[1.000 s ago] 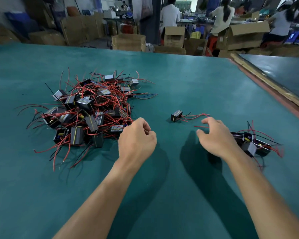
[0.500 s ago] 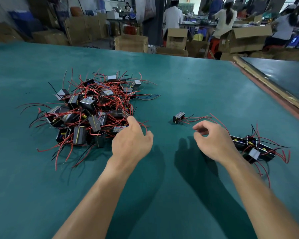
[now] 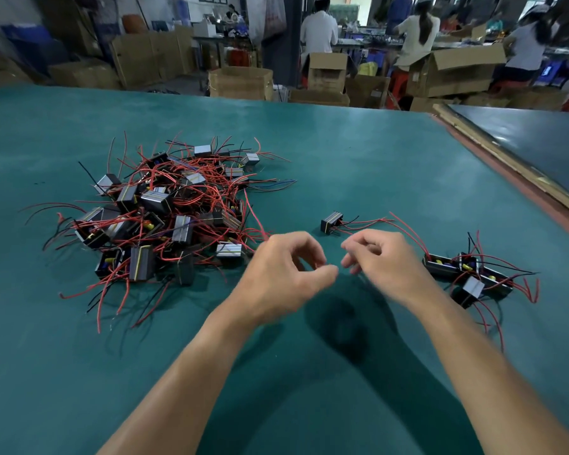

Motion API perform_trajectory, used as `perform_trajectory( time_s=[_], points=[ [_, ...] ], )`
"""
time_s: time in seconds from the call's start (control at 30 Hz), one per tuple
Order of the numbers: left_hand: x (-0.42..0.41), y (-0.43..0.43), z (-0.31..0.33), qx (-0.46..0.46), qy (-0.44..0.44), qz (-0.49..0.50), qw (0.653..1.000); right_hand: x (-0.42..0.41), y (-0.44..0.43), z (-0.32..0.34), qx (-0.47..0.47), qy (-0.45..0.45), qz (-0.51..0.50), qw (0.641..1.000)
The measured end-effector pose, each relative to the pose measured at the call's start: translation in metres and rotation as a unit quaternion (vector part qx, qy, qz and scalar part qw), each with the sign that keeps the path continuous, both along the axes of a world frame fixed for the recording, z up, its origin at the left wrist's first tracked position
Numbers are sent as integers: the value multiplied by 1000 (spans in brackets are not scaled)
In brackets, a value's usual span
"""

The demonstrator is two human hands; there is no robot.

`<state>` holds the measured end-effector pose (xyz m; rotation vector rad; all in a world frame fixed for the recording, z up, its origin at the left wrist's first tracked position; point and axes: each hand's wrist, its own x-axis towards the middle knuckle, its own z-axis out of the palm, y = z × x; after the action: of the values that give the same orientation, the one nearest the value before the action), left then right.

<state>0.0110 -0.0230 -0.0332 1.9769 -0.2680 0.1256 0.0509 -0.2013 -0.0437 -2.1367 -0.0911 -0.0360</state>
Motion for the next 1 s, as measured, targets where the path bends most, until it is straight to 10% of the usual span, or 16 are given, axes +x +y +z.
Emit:
perform_trajectory(
  time_s=[0.17, 0.3, 0.53, 0.8, 1.0],
  points=[
    [-9, -6, 5, -67, 94, -201, 973, -11, 5, 14, 129, 219, 126, 959],
    [-9, -5, 6, -62, 128, -242, 960, -17, 9, 13, 122, 174, 160, 964],
    [14, 2, -13, 7, 101, 82, 991, -14, -2, 17, 170, 85, 123, 974],
    [15, -3, -13, -116, 177, 28, 977, -21, -9, 20, 157, 109, 303, 934],
    [18, 0, -19, -16, 122, 72, 990, -20, -15, 18, 128, 150, 348, 916]
  ],
)
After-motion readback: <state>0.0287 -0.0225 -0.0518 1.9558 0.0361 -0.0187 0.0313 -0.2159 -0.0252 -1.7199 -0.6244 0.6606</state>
